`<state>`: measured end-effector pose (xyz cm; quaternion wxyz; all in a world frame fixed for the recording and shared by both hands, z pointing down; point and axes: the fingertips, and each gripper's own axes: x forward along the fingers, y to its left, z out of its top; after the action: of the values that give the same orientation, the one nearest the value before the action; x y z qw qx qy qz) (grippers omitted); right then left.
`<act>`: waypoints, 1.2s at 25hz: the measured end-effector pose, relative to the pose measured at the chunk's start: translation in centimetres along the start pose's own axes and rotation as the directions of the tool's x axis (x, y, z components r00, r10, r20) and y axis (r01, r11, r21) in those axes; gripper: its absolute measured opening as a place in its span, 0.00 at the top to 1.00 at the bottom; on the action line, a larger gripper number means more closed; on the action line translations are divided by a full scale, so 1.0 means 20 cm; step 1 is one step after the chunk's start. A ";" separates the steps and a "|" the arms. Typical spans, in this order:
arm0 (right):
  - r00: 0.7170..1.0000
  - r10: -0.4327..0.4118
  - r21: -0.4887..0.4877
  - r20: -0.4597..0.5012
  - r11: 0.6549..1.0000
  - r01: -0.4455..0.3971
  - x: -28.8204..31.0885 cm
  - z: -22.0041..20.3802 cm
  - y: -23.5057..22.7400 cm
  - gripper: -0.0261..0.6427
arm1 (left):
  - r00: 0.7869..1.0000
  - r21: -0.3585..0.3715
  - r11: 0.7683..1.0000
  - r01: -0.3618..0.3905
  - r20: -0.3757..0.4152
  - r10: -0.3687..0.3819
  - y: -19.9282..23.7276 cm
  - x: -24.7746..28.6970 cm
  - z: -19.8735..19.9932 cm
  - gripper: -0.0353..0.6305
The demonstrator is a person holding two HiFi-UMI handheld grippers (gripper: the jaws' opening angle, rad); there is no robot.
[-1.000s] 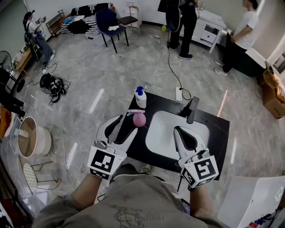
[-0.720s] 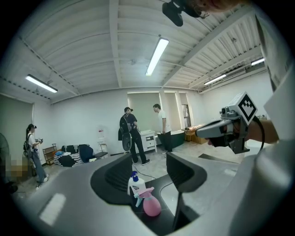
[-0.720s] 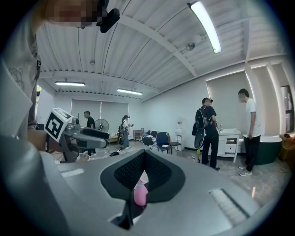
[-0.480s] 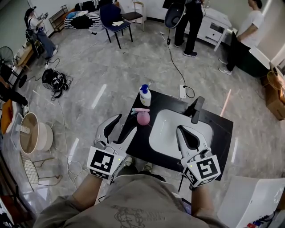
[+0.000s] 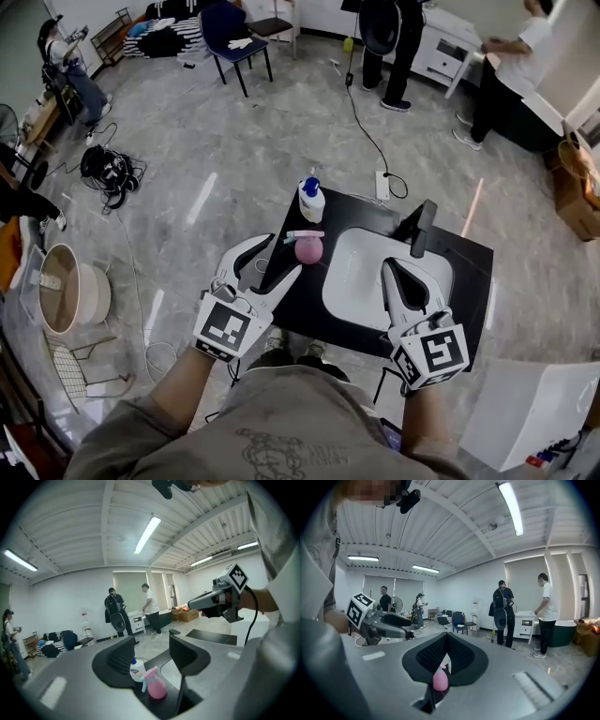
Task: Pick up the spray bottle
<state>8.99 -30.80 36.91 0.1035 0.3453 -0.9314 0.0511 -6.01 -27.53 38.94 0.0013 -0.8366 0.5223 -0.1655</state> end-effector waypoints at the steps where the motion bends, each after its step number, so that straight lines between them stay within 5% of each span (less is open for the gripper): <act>1: 1.000 -0.009 0.006 -0.003 1.000 0.009 0.01 0.00 0.00 0.92 | 0.999 0.002 1.000 0.029 0.021 -0.029 0.00 0.02 0.01 0.60; 8: 0.997 -0.060 0.047 -0.048 0.997 0.062 0.08 -0.09 -0.03 0.92 | 0.980 0.152 0.968 0.198 -0.052 -0.192 0.00 0.20 -0.13 0.60; 21: 0.988 -0.058 0.152 -0.141 0.985 0.079 0.25 -0.31 0.03 0.92 | 0.900 0.158 0.890 0.429 -0.167 -0.404 -0.05 0.55 -0.61 0.60; 30: 0.981 -0.049 0.224 -0.189 0.970 0.091 0.30 -0.44 0.08 0.92 | 0.872 0.029 0.882 0.469 -0.174 -0.458 -0.08 0.69 -0.88 0.60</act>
<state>4.91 -31.96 46.88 0.1489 0.3816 -0.8929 0.1869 -3.97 -35.87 59.63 -0.0513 -0.9205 0.2985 -0.2468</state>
